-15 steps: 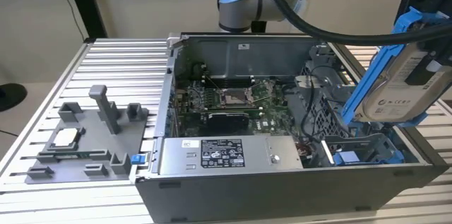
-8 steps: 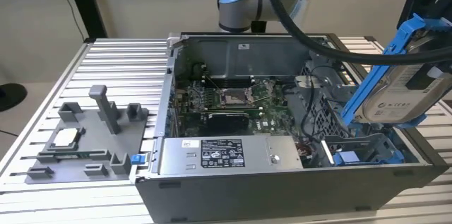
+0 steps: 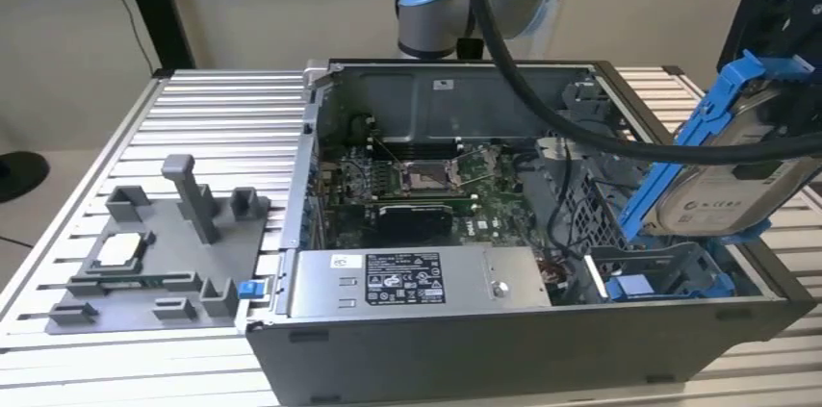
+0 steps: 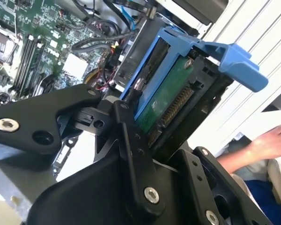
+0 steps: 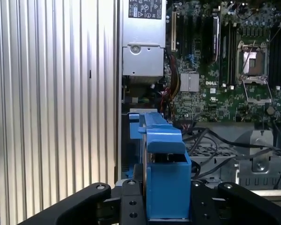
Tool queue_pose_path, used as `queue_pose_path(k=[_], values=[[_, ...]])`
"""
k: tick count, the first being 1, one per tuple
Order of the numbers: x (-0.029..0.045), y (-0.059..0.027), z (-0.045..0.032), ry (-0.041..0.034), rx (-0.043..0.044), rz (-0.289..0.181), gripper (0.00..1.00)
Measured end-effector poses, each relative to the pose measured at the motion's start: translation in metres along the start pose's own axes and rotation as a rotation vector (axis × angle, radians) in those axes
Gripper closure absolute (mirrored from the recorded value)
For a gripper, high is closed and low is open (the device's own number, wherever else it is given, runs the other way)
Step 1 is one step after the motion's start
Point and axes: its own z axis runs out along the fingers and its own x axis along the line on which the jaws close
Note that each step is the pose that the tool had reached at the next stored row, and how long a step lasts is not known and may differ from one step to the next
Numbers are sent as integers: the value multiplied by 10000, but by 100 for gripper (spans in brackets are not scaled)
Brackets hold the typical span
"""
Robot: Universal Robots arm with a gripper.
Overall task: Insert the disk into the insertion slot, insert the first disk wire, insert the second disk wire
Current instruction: 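Insert the disk into the insertion slot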
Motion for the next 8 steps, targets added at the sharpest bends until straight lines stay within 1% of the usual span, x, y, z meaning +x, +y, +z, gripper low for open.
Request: queue_pose_path(k=[2,8], values=[[3,-1,36,-1,27,-2,100],[8,-2,112,-2,61,-4,100]])
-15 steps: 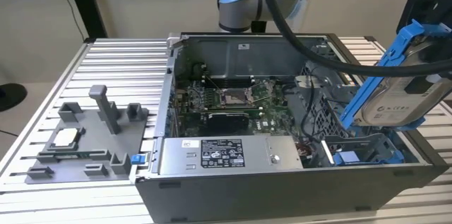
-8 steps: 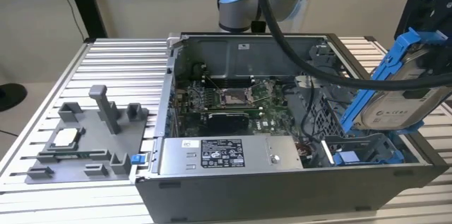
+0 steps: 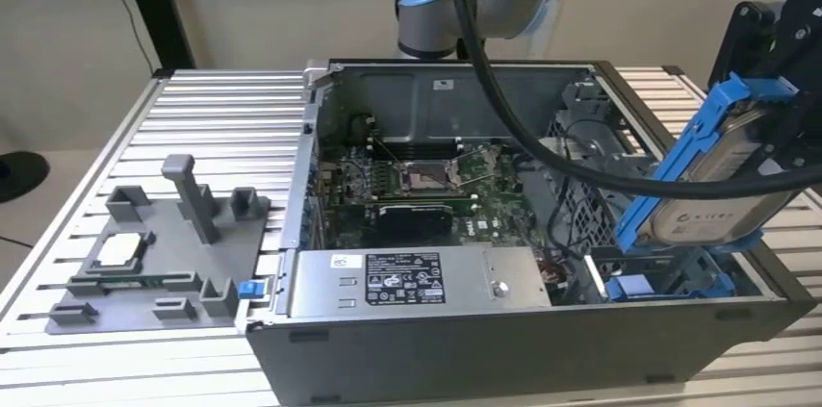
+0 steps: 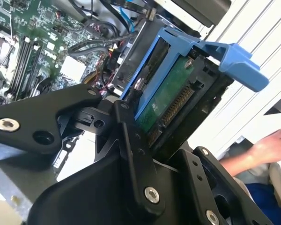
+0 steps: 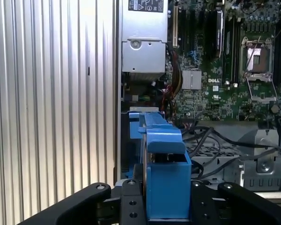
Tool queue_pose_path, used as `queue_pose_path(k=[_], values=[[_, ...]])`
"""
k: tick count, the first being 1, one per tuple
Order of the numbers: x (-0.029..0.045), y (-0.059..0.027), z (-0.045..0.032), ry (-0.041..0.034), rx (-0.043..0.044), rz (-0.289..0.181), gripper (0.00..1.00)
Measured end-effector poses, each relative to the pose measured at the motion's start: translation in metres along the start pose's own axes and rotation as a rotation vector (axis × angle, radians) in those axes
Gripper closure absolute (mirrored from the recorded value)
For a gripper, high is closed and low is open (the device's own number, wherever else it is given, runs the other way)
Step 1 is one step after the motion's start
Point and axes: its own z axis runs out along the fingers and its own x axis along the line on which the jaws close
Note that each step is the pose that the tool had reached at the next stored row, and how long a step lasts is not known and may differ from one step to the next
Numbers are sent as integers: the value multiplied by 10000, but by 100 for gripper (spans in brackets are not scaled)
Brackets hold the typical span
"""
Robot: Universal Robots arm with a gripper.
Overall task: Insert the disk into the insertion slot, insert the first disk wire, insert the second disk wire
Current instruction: 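Insert the disk into the insertion slot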
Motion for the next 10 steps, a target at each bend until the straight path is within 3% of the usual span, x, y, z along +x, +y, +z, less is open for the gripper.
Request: queue_pose_path(k=[10], values=[[-11,0,9,1,7,-1,100]])
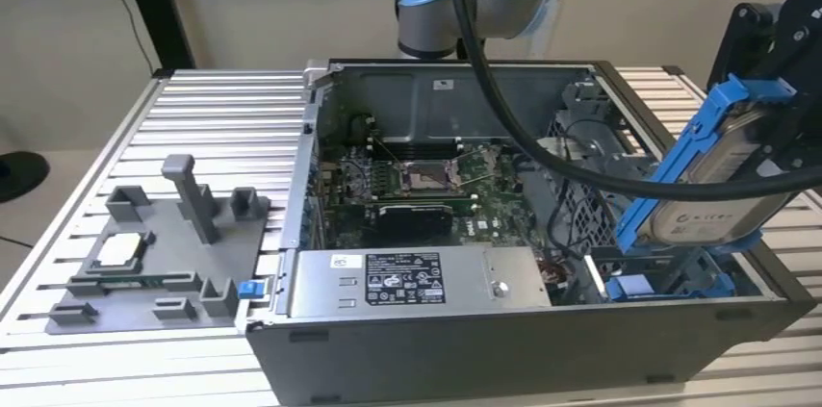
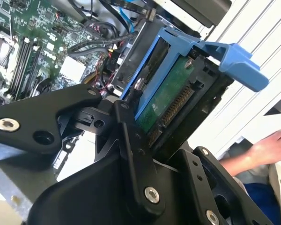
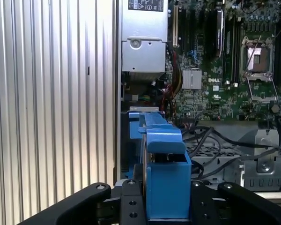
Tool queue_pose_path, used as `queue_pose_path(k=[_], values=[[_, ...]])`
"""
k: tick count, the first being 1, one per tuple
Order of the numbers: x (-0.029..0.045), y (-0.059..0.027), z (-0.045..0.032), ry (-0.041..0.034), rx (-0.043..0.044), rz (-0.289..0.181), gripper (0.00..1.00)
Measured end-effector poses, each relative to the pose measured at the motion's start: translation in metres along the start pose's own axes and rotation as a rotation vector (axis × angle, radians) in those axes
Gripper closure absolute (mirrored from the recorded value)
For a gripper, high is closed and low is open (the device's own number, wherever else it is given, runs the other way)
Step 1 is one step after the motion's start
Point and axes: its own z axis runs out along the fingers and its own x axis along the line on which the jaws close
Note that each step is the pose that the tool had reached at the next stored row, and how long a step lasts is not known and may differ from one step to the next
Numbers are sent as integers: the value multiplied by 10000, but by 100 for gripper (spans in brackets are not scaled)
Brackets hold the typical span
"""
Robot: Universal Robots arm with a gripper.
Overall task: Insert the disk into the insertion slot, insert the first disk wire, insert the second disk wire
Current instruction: 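Insert the disk into the insertion slot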
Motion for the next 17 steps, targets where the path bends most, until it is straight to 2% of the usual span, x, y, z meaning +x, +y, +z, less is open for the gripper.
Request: queue_pose_path(k=[5,9,17], values=[[-88,1,51,90,31,0,100],[-87,0,88,103,62,15,100],[-84,0,128,104,69,34,100]])
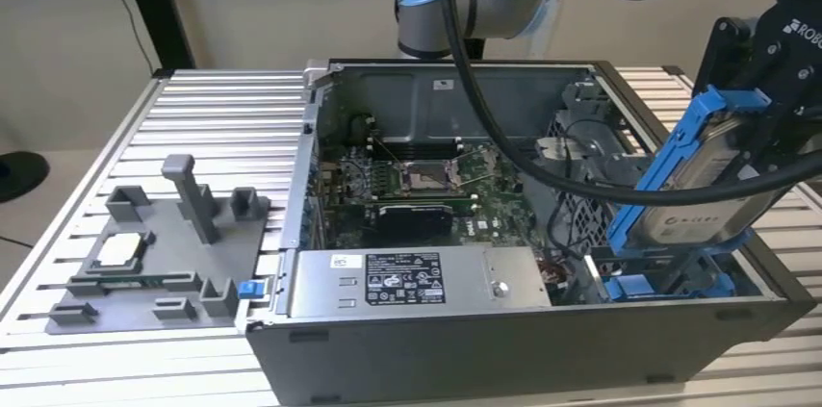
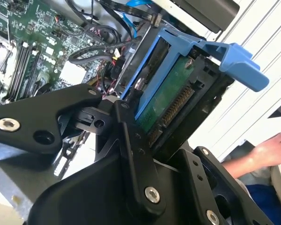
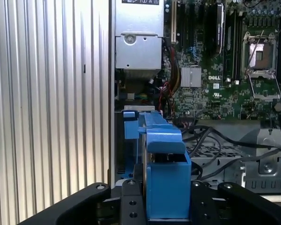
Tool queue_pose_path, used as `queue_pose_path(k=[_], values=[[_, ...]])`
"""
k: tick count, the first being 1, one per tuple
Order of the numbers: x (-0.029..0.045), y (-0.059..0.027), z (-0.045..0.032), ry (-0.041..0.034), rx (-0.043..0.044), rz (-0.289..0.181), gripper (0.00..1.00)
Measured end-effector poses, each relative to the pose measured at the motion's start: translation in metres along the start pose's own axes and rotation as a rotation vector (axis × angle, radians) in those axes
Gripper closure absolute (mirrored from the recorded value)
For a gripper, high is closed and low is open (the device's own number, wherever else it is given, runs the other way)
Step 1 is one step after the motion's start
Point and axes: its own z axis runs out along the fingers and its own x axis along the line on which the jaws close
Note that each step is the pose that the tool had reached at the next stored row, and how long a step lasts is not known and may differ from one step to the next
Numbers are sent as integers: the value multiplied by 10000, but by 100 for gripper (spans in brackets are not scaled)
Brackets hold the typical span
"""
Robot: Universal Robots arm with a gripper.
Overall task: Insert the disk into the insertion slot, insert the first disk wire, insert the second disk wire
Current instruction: 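Insert the disk into the insertion slot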
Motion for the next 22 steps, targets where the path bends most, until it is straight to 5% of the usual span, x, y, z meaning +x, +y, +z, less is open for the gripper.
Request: queue_pose_path(k=[9,22], values=[[1,0,18,-3,0,0,100],[10,-7,171,-9,3,1,100]])
